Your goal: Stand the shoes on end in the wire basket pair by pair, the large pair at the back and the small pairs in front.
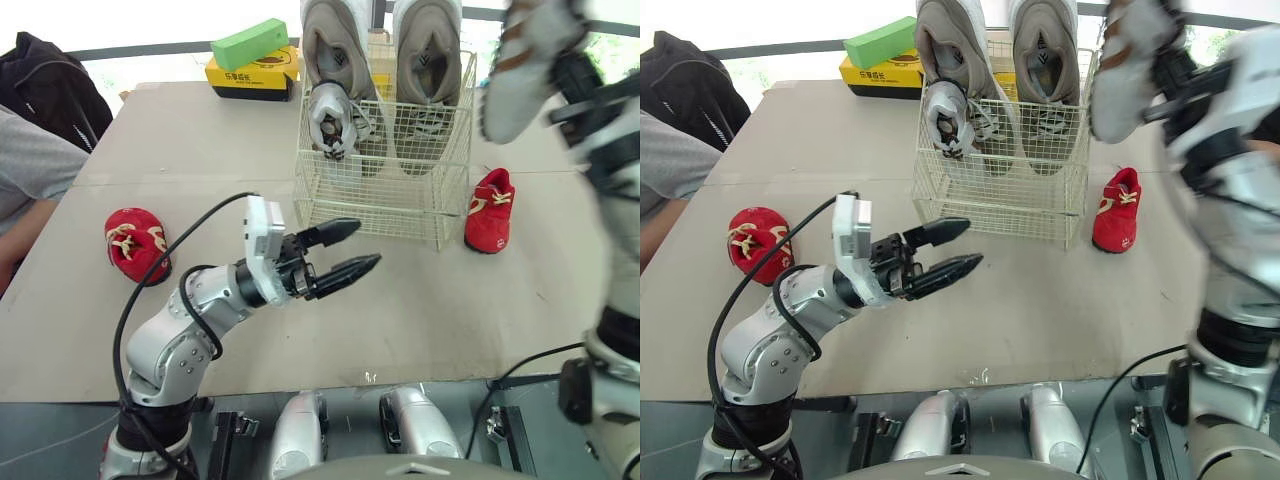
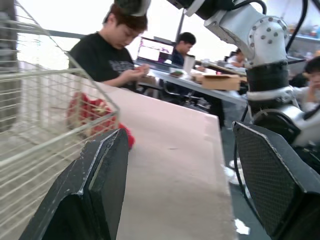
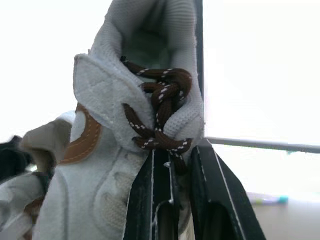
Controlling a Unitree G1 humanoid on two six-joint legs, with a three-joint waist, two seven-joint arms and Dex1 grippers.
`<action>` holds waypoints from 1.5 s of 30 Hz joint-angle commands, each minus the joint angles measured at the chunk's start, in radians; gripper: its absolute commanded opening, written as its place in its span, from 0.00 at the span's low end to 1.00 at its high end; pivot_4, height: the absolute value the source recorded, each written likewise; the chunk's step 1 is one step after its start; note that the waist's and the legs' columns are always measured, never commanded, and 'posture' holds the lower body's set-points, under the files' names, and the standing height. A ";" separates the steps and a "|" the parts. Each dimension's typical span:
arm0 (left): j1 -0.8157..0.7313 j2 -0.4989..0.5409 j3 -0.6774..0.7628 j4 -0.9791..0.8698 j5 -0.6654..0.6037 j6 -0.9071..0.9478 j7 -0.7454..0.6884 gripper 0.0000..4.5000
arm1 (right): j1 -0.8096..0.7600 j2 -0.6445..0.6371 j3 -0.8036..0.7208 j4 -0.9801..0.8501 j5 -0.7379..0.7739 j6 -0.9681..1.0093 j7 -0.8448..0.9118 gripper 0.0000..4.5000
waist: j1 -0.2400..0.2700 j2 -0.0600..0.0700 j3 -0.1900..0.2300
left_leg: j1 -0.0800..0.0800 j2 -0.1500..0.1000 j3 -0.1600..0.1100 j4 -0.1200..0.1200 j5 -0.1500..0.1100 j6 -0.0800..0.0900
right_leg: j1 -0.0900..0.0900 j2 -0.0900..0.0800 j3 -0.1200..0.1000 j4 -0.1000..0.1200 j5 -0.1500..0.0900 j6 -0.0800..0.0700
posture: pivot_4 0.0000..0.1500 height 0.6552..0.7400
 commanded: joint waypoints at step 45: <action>0.144 0.057 0.129 -0.032 -0.030 -0.094 0.078 0.80 | 0.224 0.229 0.364 0.135 -0.293 -0.320 0.065 0.91 | 0.013 -0.007 -0.004 | 0.000 0.001 0.000 -0.003 0.000 0.000 | 0.000 -0.003 0.000 -0.001 0.002 -0.005 | 1.00 1.00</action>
